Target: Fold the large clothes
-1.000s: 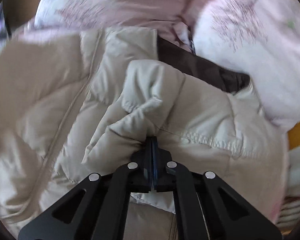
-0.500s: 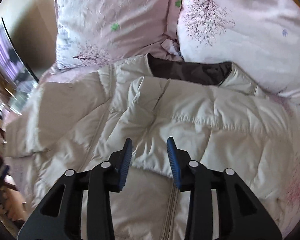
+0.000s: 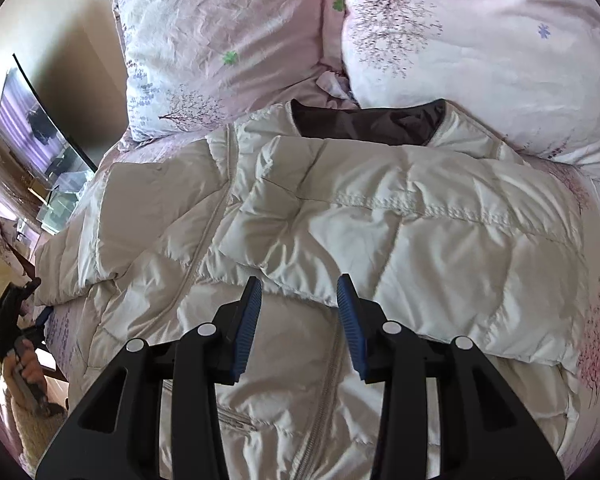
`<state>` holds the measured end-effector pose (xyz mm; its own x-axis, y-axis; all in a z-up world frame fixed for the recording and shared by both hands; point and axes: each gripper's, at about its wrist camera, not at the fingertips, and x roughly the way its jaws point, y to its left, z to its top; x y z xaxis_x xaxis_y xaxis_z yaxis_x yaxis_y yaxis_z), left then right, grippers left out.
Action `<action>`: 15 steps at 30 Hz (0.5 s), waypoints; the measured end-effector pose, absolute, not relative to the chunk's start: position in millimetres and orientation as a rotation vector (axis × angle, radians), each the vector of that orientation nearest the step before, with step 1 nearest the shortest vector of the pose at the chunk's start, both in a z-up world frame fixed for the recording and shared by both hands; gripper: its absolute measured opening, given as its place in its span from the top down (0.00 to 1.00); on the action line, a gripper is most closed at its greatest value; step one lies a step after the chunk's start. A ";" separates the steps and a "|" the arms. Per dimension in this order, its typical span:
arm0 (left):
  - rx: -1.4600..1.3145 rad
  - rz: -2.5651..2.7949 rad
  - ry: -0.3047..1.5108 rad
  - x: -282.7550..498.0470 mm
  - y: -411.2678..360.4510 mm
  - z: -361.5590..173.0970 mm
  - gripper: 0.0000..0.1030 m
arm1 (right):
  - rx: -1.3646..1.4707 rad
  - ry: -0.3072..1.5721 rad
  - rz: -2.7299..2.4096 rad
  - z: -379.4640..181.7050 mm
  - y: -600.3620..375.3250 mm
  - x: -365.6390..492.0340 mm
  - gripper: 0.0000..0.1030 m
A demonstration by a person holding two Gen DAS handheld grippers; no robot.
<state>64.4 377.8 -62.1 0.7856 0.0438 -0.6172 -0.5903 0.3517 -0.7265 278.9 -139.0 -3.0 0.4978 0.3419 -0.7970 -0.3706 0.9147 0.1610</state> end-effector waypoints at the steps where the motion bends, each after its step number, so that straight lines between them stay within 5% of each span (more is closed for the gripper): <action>1: -1.153 0.456 0.556 65.5 381.3 -62.7 0.44 | -0.029 0.956 0.428 -3.2 -142.9 278.1 0.60; 5: -1.157 0.509 0.606 73.3 393.9 -67.1 0.78 | -0.011 0.952 0.408 -2.7 -158.7 274.9 0.60; 7: -1.178 0.494 0.600 74.9 399.6 -67.8 0.86 | -0.002 0.945 0.399 -0.9 -167.6 273.2 0.59; 15: -1.073 0.449 0.474 90.8 404.6 5.1 0.89 | 0.003 0.894 0.351 9.2 -198.4 264.0 0.55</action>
<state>90.8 404.6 5.1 0.8135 0.1175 -0.5695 -0.5625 0.4077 -0.7193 264.0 -198.4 9.2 0.5732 0.3006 -0.7623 -0.2981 0.9430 0.1477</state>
